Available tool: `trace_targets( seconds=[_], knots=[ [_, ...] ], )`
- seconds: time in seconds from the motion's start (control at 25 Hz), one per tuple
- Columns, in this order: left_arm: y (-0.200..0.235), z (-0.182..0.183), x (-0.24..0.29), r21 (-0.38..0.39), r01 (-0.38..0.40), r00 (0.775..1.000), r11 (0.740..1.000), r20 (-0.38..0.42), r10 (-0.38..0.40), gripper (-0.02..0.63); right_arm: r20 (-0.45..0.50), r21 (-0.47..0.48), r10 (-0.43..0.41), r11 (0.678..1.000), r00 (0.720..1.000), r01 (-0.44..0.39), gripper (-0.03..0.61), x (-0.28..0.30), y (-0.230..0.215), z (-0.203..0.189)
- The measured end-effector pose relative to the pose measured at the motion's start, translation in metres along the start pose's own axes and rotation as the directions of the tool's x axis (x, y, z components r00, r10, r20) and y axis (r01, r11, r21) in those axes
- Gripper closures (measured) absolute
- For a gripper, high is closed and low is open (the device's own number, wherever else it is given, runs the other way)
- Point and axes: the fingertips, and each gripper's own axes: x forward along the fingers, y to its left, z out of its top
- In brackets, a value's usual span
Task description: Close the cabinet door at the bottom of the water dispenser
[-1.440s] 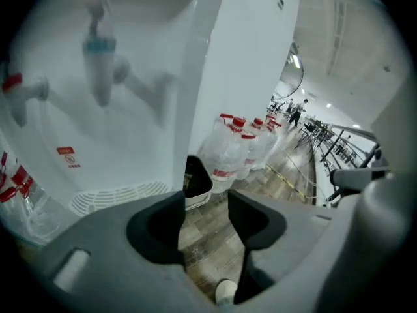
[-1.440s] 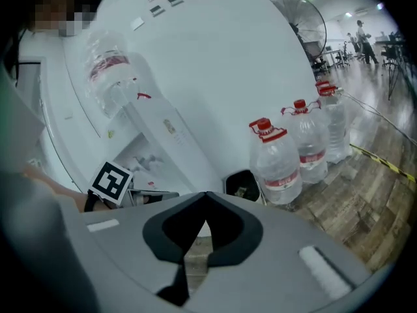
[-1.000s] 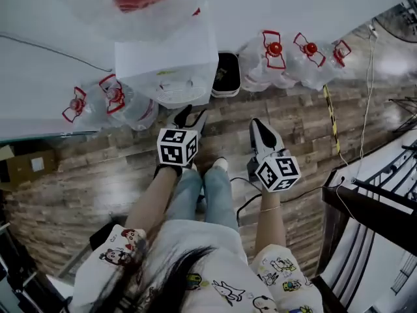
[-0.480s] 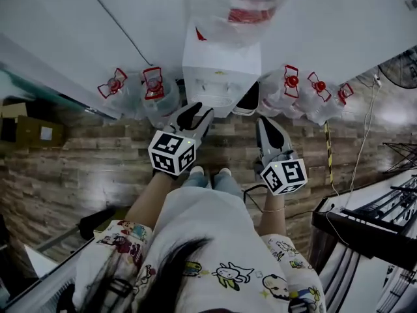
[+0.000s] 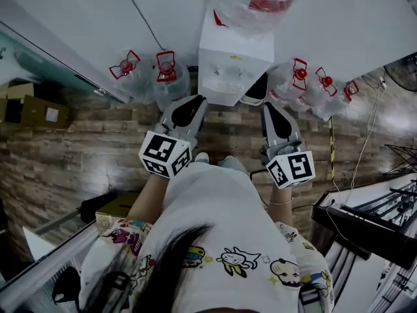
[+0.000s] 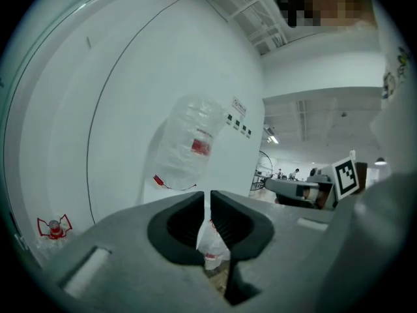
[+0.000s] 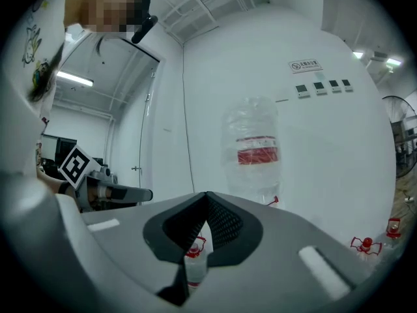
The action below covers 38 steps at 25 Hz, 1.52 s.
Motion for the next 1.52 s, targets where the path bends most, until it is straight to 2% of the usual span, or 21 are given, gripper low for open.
trace_targets(
  seconds=[0.08, 0.36, 0.64, 1.52],
  knots=[
    [-0.003, 0.002, -0.007, 0.005, -0.010, 1.000, 1.000, 0.018, 0.010, 0.612, 0.003, 0.002, 0.008, 1.000, 1.000, -0.008, 0.572, -0.003, 0.005, -0.002],
    [-0.007, 0.001, -0.028, 0.018, -0.040, 0.998, 0.999, 0.042, 0.039, 0.614, 0.002, 0.016, 0.012, 1.000, 1.000, -0.012, 0.572, -0.014, 0.016, -0.010],
    [0.009, -0.002, -0.038, 0.023, -0.070, 0.997, 0.997, 0.037, 0.069, 0.614, -0.007, 0.024, 0.001, 1.000, 1.000, -0.001, 0.572, -0.010, 0.017, -0.017],
    [0.004, 0.000, -0.026, 0.072, -0.059, 0.998, 0.996, 0.023, 0.058, 0.614, -0.006, 0.059, -0.013, 0.998, 1.000, 0.014, 0.572, -0.007, 0.012, -0.021]
  ],
)
